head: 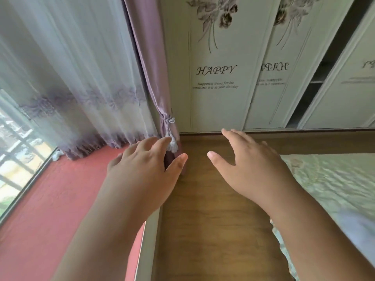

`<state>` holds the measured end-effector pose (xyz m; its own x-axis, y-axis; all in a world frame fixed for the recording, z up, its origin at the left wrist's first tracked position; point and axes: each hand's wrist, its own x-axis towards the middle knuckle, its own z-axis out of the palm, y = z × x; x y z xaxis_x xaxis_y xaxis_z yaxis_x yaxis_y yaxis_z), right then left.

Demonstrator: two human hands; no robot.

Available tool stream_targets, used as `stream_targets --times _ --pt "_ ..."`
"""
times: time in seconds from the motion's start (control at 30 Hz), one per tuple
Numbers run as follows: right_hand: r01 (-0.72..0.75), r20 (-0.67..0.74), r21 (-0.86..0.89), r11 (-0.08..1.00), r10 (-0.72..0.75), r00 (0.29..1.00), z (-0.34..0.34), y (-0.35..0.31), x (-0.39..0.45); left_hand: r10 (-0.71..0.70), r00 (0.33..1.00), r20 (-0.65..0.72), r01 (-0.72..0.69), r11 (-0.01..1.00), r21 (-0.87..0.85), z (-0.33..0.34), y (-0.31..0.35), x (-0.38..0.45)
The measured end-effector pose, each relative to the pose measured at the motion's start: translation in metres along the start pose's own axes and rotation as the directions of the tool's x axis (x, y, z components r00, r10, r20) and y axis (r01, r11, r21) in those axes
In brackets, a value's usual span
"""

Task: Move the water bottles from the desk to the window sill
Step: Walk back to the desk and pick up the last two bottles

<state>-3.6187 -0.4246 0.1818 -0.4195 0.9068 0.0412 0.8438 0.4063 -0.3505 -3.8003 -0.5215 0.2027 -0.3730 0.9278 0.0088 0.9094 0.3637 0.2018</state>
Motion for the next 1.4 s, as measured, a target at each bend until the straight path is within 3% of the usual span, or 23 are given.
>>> stream_targets --times 0.47,0.8,1.1,1.4 --pt "-0.194 -0.025 -0.037 0.980 0.193 0.981 -0.012 0.076 0.094 0.095 0.994 0.055 -0.092 0.995 -0.048 0.037 0.053 0.139" --pt "-0.330 -0.092 -0.066 0.942 0.323 0.942 -0.015 0.063 0.208 0.252 0.967 0.048 -0.249 0.967 -0.059 0.034 0.043 0.289" --pt "-0.387 -0.110 -0.052 0.921 0.379 0.919 -0.003 0.051 0.287 0.336 0.940 0.065 -0.332 0.941 -0.066 0.037 0.034 0.383" --pt "-0.376 -0.087 0.005 0.926 0.375 0.923 0.003 0.097 0.362 0.335 0.932 0.141 -0.328 0.942 -0.075 0.053 0.070 0.456"
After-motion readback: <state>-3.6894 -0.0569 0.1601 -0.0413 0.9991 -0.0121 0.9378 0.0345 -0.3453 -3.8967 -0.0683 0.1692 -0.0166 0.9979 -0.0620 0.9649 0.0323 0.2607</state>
